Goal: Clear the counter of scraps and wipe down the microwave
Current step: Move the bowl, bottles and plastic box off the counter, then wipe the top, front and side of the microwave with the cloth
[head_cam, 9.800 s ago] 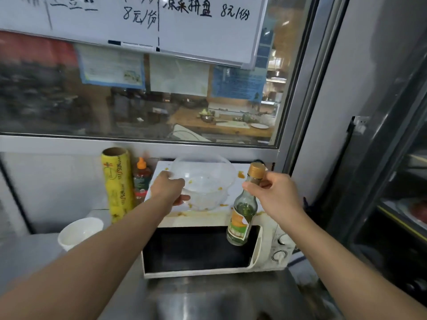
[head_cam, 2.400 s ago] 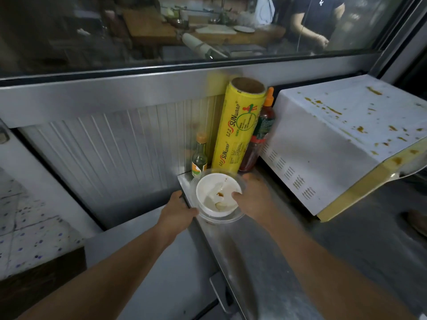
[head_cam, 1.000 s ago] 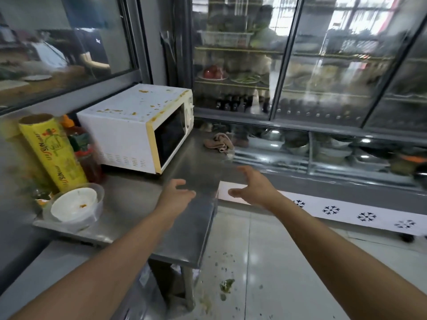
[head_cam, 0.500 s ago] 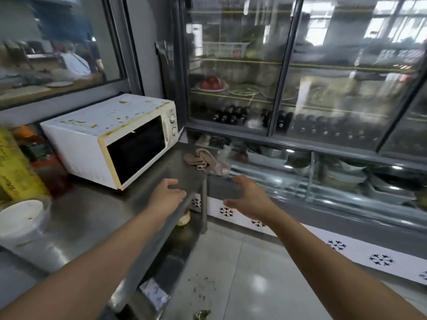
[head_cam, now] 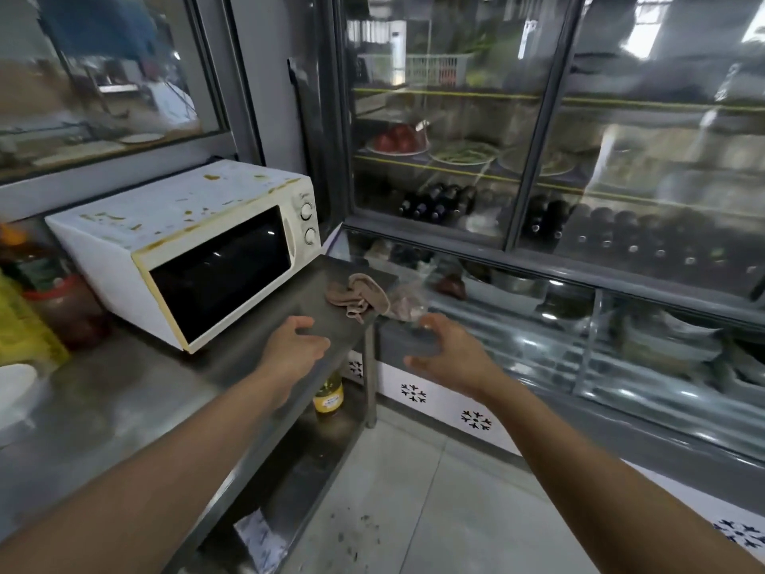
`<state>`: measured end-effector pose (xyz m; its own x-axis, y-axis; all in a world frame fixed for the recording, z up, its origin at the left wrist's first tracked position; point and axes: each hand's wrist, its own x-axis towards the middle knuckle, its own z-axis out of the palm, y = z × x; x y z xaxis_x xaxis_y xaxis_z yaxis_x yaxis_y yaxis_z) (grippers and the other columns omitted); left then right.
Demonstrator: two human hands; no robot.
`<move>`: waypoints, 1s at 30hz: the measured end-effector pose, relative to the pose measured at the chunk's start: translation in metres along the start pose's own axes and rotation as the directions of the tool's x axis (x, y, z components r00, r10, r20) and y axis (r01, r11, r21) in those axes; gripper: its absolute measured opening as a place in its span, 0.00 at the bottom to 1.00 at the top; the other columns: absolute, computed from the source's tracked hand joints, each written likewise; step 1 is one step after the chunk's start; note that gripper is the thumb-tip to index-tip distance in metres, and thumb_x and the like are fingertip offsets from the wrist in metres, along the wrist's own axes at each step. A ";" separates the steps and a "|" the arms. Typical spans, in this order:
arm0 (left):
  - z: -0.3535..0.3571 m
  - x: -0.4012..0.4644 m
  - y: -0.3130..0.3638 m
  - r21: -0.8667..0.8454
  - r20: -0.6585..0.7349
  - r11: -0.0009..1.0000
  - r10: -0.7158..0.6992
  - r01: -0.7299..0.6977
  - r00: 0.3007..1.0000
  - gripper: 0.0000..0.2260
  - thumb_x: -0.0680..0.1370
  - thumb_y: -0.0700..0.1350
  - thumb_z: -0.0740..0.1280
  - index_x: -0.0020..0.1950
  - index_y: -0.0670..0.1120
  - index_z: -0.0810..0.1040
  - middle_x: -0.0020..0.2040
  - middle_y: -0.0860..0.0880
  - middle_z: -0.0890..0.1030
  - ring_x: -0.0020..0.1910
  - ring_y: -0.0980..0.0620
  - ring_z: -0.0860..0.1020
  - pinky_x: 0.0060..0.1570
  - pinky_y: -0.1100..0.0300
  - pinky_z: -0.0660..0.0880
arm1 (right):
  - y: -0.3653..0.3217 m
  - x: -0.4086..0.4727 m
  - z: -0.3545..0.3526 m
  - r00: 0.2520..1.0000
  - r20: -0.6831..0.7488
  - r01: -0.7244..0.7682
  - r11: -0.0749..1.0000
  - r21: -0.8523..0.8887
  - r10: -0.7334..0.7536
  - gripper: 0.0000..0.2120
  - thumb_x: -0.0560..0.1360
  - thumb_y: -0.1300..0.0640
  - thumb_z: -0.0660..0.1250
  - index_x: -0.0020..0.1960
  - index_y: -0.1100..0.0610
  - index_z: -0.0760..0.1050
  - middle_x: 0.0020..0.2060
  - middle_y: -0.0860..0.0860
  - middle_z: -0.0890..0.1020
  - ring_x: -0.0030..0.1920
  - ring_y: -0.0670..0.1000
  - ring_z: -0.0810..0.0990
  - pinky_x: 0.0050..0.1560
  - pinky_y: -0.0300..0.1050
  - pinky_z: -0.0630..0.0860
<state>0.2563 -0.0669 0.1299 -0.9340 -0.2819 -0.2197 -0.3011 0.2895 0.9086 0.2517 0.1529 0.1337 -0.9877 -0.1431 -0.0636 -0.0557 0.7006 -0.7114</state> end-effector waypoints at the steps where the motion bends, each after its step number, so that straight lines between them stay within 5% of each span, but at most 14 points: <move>1: 0.006 0.012 0.002 -0.012 -0.008 1.000 -0.001 0.001 1.000 0.21 0.76 0.41 0.66 0.68 0.48 0.68 0.57 0.47 0.76 0.50 0.52 0.76 0.37 0.63 0.69 | 0.004 0.012 -0.002 1.000 0.001 0.002 1.000 -0.008 -0.002 0.33 0.71 0.53 0.73 0.71 0.51 0.63 0.69 0.51 0.68 0.64 0.52 0.70 0.35 0.24 0.66; 5: 0.029 0.064 0.009 -0.060 -0.036 0.998 -0.031 0.029 0.999 0.20 0.76 0.40 0.67 0.67 0.47 0.69 0.59 0.46 0.77 0.50 0.51 0.78 0.46 0.58 0.73 | 0.014 0.071 -0.008 1.000 0.029 -0.005 0.999 -0.046 0.006 0.34 0.69 0.51 0.74 0.71 0.51 0.63 0.69 0.52 0.69 0.66 0.53 0.70 0.61 0.44 0.69; 11: 0.045 0.132 0.021 -0.042 -0.046 0.996 -0.087 0.085 0.995 0.20 0.76 0.42 0.67 0.67 0.46 0.69 0.58 0.46 0.76 0.57 0.47 0.76 0.57 0.54 0.72 | 0.018 0.153 -0.016 0.990 0.119 0.070 0.997 -0.008 -0.069 0.27 0.72 0.54 0.71 0.68 0.52 0.66 0.63 0.48 0.70 0.59 0.47 0.70 0.51 0.32 0.66; 16: 0.048 0.172 0.021 -0.026 -0.089 0.988 -0.154 0.153 0.984 0.18 0.75 0.41 0.69 0.64 0.45 0.70 0.60 0.43 0.78 0.58 0.44 0.77 0.60 0.53 0.72 | 0.022 0.218 -0.001 0.980 0.193 0.045 0.999 0.004 -0.045 0.26 0.71 0.53 0.71 0.67 0.54 0.67 0.64 0.51 0.72 0.60 0.49 0.72 0.53 0.37 0.66; 22: 0.055 0.215 0.015 -0.093 -0.185 0.978 -0.199 0.184 0.963 0.15 0.74 0.39 0.69 0.60 0.45 0.72 0.56 0.43 0.79 0.55 0.45 0.78 0.56 0.57 0.72 | 0.023 0.304 0.020 0.938 0.332 0.121 0.991 -0.051 -0.098 0.29 0.73 0.55 0.69 0.70 0.59 0.63 0.66 0.55 0.72 0.65 0.53 0.71 0.55 0.36 0.65; 26: 0.067 0.243 0.010 -0.224 -0.254 0.958 -0.233 0.178 0.939 0.12 0.74 0.26 0.63 0.47 0.42 0.71 0.38 0.44 0.78 0.28 0.59 0.78 0.29 0.72 0.72 | 0.031 0.363 0.040 0.905 0.415 0.128 0.990 -0.066 -0.090 0.29 0.74 0.54 0.69 0.71 0.59 0.62 0.67 0.56 0.72 0.66 0.55 0.71 0.59 0.39 0.66; 28: 0.072 0.256 0.009 -0.214 -0.265 0.957 -0.251 0.197 0.931 0.14 0.74 0.22 0.58 0.46 0.41 0.70 0.30 0.46 0.78 0.21 0.61 0.76 0.23 0.70 0.71 | 0.036 0.390 0.051 0.883 0.461 0.149 0.985 -0.085 -0.094 0.29 0.74 0.53 0.69 0.70 0.61 0.62 0.66 0.58 0.72 0.66 0.56 0.71 0.59 0.40 0.66; 30: 0.077 0.268 0.003 -0.209 -0.302 0.941 -0.320 0.265 0.898 0.12 0.75 0.25 0.59 0.48 0.41 0.70 0.32 0.45 0.77 0.20 0.60 0.75 0.22 0.70 0.69 | 0.041 0.413 0.061 0.865 0.493 0.170 0.979 -0.109 -0.095 0.26 0.74 0.53 0.69 0.67 0.62 0.65 0.63 0.59 0.74 0.64 0.57 0.73 0.53 0.40 0.67</move>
<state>-0.0095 -0.0713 0.0469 -0.6843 -0.6217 -0.3811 -0.4908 0.0062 0.8713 -0.1495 0.0800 0.0354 -0.7765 -0.5352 -0.3327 -0.2384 0.7381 -0.6311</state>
